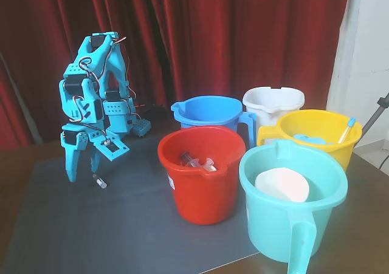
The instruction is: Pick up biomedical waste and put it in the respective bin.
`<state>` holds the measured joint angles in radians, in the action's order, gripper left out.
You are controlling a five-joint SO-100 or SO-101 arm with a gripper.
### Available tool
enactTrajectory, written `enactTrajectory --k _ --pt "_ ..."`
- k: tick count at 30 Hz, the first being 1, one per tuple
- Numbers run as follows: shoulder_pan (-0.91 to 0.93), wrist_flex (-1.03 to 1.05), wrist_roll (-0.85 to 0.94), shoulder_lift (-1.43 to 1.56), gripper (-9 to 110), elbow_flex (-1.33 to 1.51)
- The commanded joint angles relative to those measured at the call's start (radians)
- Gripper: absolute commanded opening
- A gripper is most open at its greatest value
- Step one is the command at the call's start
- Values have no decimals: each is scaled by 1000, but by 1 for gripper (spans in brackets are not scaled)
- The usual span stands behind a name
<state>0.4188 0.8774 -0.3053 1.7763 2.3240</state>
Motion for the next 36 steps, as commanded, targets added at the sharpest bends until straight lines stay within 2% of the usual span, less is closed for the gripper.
enactTrajectory --k 1,9,13,27,36 --pt "-8 -5 -3 29 15 -11" --pt "-87 -5 -8 29 15 -5" --pt "-87 -9 -95 29 15 0" --pt "-86 -210 -84 28 15 103" --pt "-84 -209 -34 28 14 106"
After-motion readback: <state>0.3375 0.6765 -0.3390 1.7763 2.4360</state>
